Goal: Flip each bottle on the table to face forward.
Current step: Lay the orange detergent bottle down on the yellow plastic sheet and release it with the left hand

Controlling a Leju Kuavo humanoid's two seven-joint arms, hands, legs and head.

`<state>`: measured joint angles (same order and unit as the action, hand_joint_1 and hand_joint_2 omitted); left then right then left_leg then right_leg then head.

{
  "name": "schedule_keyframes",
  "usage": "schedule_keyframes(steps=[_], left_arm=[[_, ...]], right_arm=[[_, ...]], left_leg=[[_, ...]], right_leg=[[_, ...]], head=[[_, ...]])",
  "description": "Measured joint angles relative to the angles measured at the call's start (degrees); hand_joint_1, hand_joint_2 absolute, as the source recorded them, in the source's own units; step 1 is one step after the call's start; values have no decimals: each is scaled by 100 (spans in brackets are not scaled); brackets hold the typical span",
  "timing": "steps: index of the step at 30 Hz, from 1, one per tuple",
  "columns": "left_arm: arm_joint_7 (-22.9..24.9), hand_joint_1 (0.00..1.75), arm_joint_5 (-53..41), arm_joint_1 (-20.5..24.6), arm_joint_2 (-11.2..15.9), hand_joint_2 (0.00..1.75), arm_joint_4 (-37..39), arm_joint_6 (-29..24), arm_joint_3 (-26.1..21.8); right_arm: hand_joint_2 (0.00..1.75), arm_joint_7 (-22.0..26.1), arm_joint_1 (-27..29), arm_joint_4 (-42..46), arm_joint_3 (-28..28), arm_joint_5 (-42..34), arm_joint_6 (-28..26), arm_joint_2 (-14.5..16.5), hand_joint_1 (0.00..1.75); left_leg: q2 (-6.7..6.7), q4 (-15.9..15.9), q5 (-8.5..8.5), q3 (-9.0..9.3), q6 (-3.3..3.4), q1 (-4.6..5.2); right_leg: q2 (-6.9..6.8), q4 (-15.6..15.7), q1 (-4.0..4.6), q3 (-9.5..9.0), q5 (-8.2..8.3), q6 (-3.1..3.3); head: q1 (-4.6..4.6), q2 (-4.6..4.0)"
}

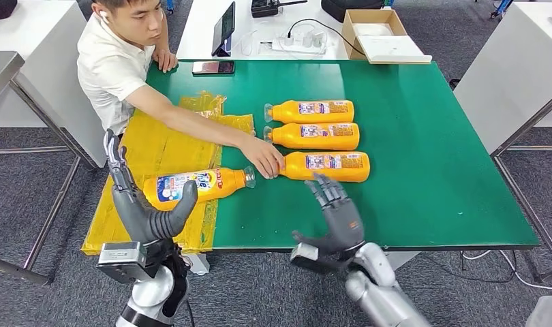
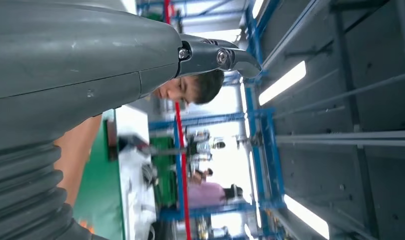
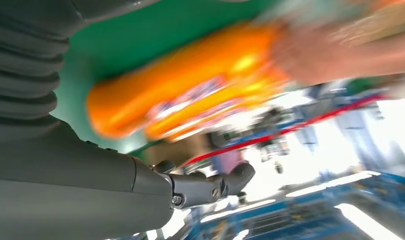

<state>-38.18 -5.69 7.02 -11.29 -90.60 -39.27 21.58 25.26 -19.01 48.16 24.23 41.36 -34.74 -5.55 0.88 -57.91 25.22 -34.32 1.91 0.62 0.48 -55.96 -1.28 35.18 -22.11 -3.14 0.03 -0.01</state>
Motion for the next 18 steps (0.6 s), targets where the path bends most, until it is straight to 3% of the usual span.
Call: schedule_keyframes(steps=[7,18], left_arm=[[0,0,178,-59,108,175,-31,360,473],[0,0,195,-60,154,175,-5,464,672]], right_arm=[[175,-251,-827,-1314,-572,683,55,-182,0],[175,-368,-1114,-1866,-680,800,54,-149,0]], left_leg=[[-1,-1,-2,0,1,-4],[1,-1,-1,-6,0,-7]], right_leg=[[0,-2,4,2,3,-3],[-3,-2,6,4,1,-2]], head=[[-3,1],[-1,1]])
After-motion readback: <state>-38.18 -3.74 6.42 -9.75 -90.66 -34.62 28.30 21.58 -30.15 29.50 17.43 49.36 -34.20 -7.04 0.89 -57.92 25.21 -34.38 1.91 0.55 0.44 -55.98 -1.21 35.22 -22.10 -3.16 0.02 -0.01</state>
